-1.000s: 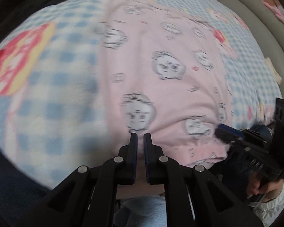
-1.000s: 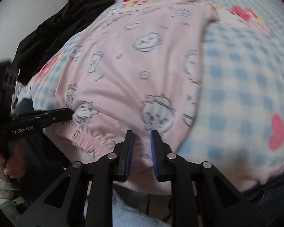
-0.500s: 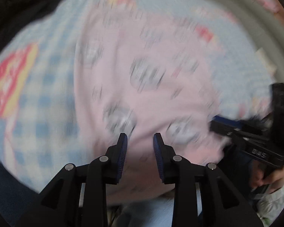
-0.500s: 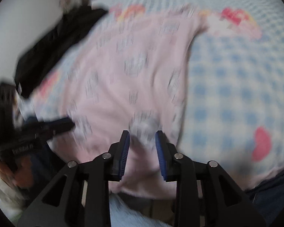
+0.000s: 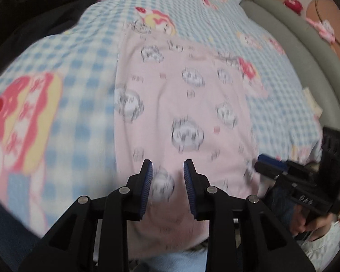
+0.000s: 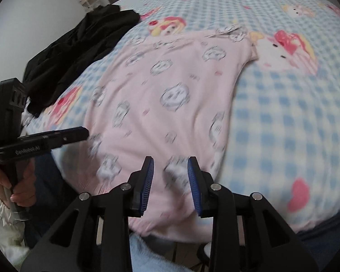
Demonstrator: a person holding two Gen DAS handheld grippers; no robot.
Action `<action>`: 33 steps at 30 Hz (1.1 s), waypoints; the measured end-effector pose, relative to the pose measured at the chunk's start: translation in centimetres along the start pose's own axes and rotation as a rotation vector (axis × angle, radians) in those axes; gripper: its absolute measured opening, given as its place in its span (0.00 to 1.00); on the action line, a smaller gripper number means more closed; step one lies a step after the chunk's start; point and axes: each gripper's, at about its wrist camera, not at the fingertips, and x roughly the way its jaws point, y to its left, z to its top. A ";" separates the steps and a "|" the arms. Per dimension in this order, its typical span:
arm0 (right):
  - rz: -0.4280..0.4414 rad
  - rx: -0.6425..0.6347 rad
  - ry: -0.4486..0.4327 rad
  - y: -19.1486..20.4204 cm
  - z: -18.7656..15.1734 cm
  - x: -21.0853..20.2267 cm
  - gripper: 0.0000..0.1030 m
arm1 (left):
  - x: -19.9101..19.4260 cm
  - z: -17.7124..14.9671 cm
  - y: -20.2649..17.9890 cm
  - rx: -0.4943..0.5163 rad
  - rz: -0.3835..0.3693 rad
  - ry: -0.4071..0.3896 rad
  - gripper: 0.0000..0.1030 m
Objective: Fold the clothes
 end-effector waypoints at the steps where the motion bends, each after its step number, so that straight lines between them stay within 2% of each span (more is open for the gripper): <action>1: -0.014 -0.003 0.000 0.3 0.6 0.7 0.31 | 0.5 0.6 -0.2 -0.005 -0.002 0.000 0.30; 3: -0.048 -0.015 -0.001 1.1 1.9 2.3 0.31 | 2.5 1.4 -1.4 -0.001 0.000 0.004 0.30; 6: -0.079 -0.037 0.043 1.2 2.6 5.2 0.30 | 3.1 1.4 -0.7 0.007 0.079 0.021 0.29; 8: -0.110 -0.037 0.052 0.3 2.4 5.7 0.28 | 3.3 1.4 -0.2 0.012 0.134 0.032 0.28; 9: -0.118 -0.029 0.048 -0.4 2.1 5.5 0.23 | 3.5 1.4 0.1 0.014 0.161 0.038 0.24; 10: -0.149 -0.031 0.041 -1.3 1.8 5.1 0.19 | 3.6 1.4 0.4 0.017 0.188 0.043 0.14; 11: -0.195 -0.033 0.031 -2.2 1.2 4.6 0.15 | 3.7 1.4 0.7 0.019 0.216 0.049 0.11; 12: -0.216 -0.019 0.025 -3.2 0.8 4.1 0.16 | 3.5 1.4 0.7 0.021 0.223 0.046 0.11; 14: -0.213 0.043 0.010 -4.8 0.4 3.2 0.27 | 2.8 1.4 0.5 0.023 0.230 0.037 0.12; 17: -0.164 0.067 -0.033 -4.6 1.1 1.8 0.28 | 2.7 1.9 -1.9 0.083 0.166 0.008 0.18; 19: -0.086 0.035 -0.061 -3.0 2.0 1.5 0.29 | 3.5 2.1 -3.7 0.118 0.110 0.014 0.23; 22: 0.035 0.014 -0.023 -1.0 2.7 3.1 0.34 | 5.4 1.8 -6.4 0.177 0.058 0.048 0.26; 23: 0.034 0.003 0.019 -0.4 2.6 3.9 0.34 | 5.9 1.5 -6.3 0.173 0.076 0.069 0.27; 25: -0.028 -0.032 0.065 -0.1 1.4 5.3 0.34 | 6.5 0.6 -5.6 0.152 0.119 0.106 0.28; 28: -0.075 -0.038 0.055 -1.3 -0.2 4.2 0.29 | 4.8 -0.7 -3.8 0.151 0.234 0.087 0.27; 29: -0.097 -0.026 0.052 -1.8 -0.8 3.5 0.29 | 4.0 -1.0 -3.4 0.142 0.250 0.085 0.27; 31: -0.143 -0.003 0.046 -2.8 -1.8 2.2 0.29 | 2.5 -1.7 -2.5 0.116 0.272 0.083 0.28; 32: -0.165 0.008 0.043 -3.3 -2.4 1.6 0.33 | 1.9 -2.1 -2.7 0.114 0.254 0.077 0.29; 33: -0.150 0.021 0.035 -3.4 -2.6 1.1 0.34 | 1.4 -2.6 -3.0 0.113 0.231 0.072 0.30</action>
